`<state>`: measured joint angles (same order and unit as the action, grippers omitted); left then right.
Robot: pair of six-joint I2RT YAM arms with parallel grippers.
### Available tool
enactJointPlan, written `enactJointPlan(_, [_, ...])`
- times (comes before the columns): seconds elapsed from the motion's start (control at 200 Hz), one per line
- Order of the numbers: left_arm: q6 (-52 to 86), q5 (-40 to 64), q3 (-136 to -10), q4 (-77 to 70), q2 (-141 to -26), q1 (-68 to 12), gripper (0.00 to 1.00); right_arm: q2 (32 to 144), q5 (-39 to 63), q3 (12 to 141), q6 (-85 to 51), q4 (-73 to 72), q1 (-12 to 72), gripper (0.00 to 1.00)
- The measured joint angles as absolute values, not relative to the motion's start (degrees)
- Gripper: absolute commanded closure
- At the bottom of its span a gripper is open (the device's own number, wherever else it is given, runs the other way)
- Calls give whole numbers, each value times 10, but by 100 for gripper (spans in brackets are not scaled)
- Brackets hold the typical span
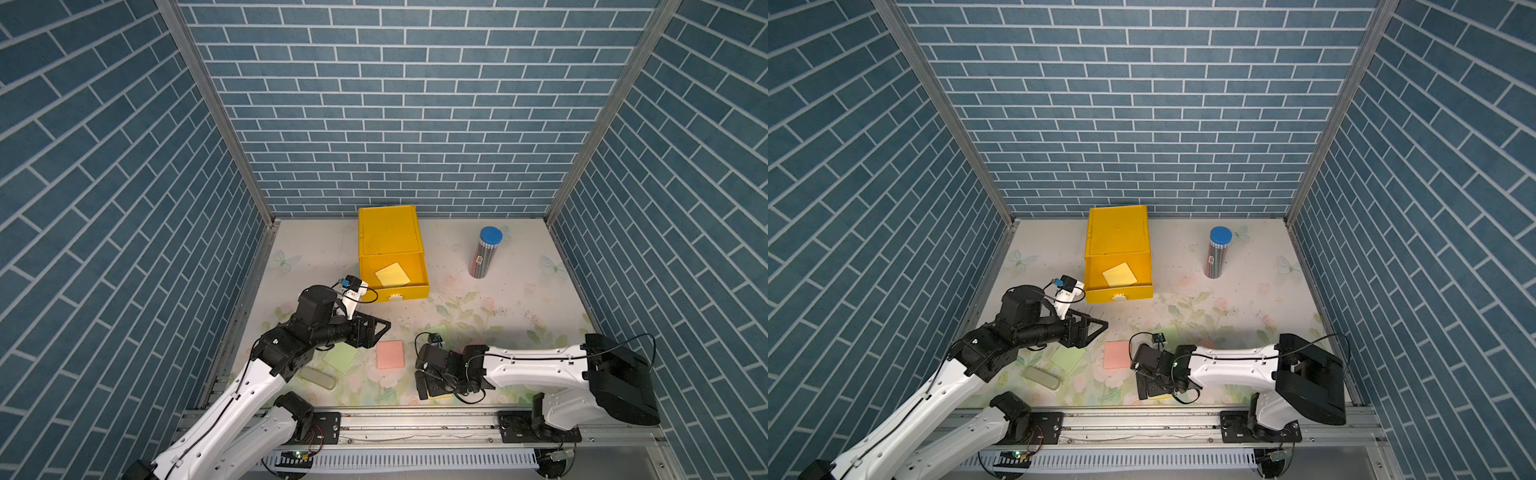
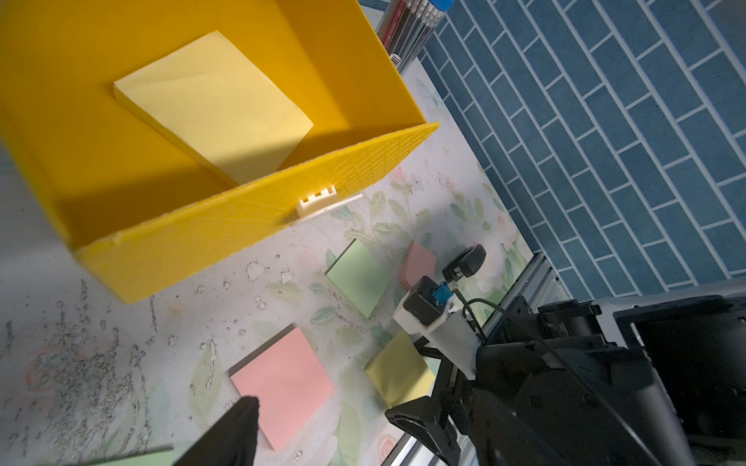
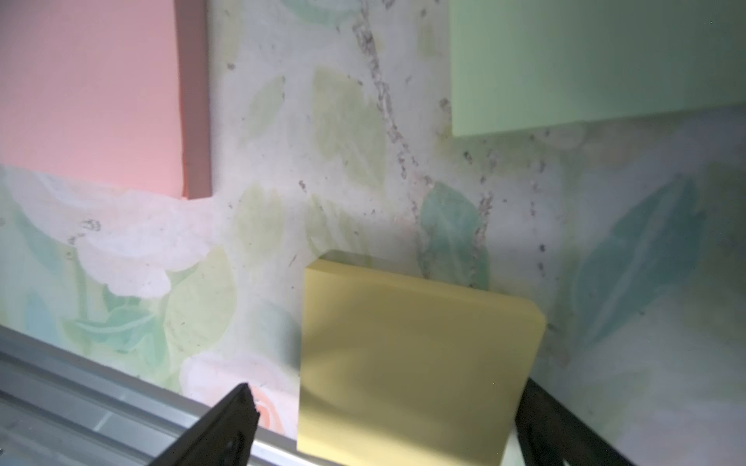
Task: Please put the sticky notes in the drawer by color
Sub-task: Pick up the sticky notes from the center of the board.
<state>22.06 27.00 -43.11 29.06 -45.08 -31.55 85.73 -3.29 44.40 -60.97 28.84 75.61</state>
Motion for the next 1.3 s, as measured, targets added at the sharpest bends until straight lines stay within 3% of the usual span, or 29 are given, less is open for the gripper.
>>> enactJointPlan(0.21, [211,244,-432,308,-451,-316,12,891,-38,473,-580,328,763,8])
enactJointPlan(0.565, [209,217,-444,327,-462,-316,11,917,-44,479,-556,342,769,6])
enactJointPlan(0.69, [209,212,-448,327,-471,-316,10,932,-48,489,-545,356,771,11])
enactJointPlan(0.84, [210,206,-449,327,-472,-316,10,931,-48,489,-540,357,769,16])
enactJointPlan(1.295, [229,159,-473,298,-451,-316,11,867,-81,489,-521,395,733,19])
